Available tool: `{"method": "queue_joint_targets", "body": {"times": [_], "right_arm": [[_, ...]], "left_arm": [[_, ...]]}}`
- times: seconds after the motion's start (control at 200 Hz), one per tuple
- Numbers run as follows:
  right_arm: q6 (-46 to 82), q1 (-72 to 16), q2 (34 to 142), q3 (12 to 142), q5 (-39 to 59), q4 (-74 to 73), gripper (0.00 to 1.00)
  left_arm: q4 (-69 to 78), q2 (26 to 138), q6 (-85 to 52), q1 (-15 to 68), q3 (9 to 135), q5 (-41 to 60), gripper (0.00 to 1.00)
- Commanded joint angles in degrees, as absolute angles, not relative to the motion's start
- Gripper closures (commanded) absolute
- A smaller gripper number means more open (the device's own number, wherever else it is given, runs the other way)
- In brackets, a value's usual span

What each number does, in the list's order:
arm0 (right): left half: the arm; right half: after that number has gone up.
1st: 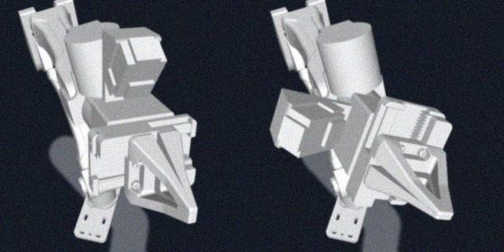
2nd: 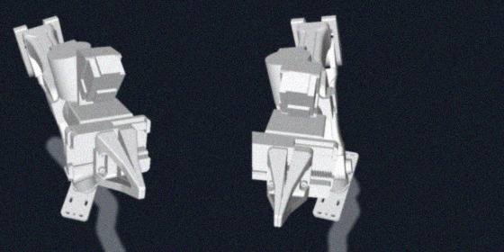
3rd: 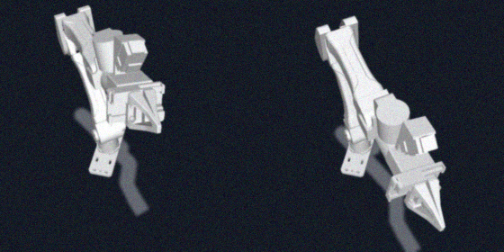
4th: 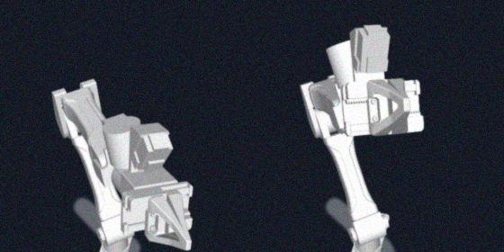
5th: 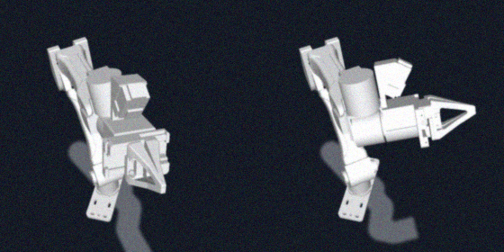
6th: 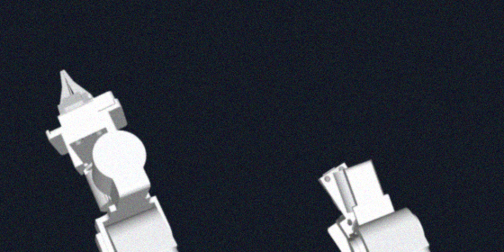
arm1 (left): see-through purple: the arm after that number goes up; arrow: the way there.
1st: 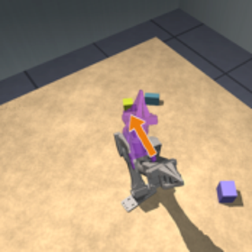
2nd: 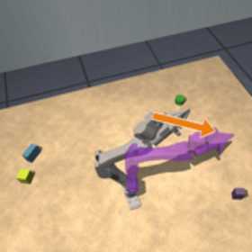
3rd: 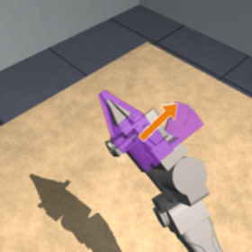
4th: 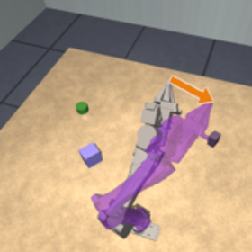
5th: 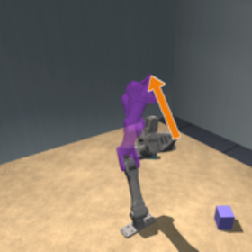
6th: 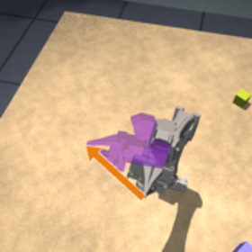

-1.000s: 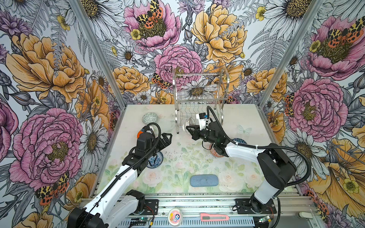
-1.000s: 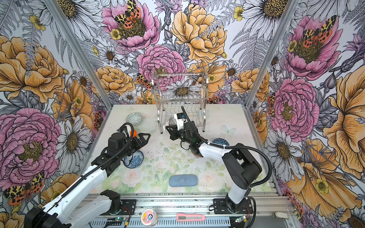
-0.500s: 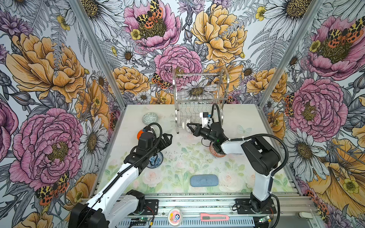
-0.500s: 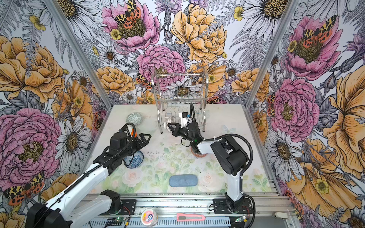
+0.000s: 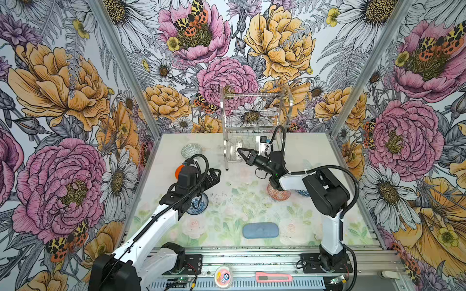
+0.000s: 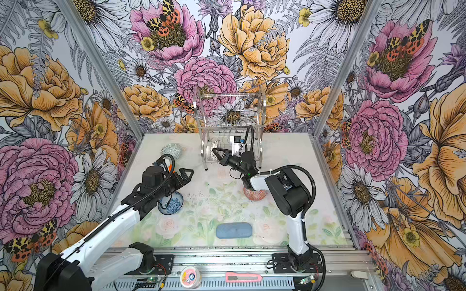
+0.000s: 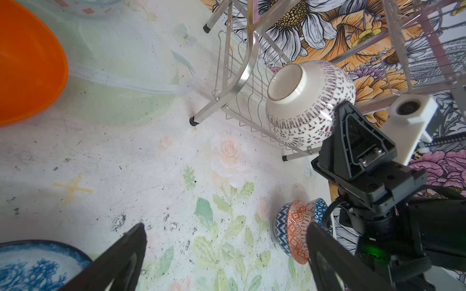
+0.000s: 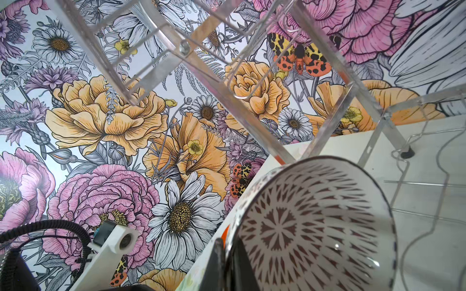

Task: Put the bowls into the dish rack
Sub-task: 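Carry the red radial-patterned bowl with the right gripper into the rack slots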

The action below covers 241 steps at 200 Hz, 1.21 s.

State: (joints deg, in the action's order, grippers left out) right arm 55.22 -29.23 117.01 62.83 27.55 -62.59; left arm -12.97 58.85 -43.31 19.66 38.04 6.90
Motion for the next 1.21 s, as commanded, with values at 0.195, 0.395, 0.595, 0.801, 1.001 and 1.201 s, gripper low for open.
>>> {"method": "queue_joint_targets", "body": {"times": [0.195, 0.395, 0.595, 0.801, 1.001, 1.201], "right_arm": [[58.16, -27.89, 120.69, 67.36, 29.14, -69.87, 1.00], [60.21, -27.03, 123.19, 70.18, 29.37, -70.31, 1.00], [62.04, -26.57, 126.17, 74.13, 29.41, -70.40, 1.00], [63.84, -25.85, 129.26, 78.59, 29.67, -70.40, 1.00], [65.69, -24.93, 133.33, 83.78, 29.80, -70.30, 1.00], [66.07, -24.63, 137.27, 89.19, 29.86, -68.58, 1.00]], "left_arm": [[-11.61, 60.05, -41.66, 19.50, 40.03, 6.19, 0.01], [-11.64, 61.15, -41.45, 19.36, 40.83, 6.17, 0.01], [-11.56, 62.32, -41.06, 19.42, 41.60, 6.20, 0.01], [-10.94, 63.53, -41.04, 19.41, 42.11, 6.68, 0.01], [-10.72, 64.73, -40.74, 19.40, 43.11, 7.42, 0.01], [-10.56, 66.03, -40.50, 19.42, 43.47, 7.57, 0.01]]}}
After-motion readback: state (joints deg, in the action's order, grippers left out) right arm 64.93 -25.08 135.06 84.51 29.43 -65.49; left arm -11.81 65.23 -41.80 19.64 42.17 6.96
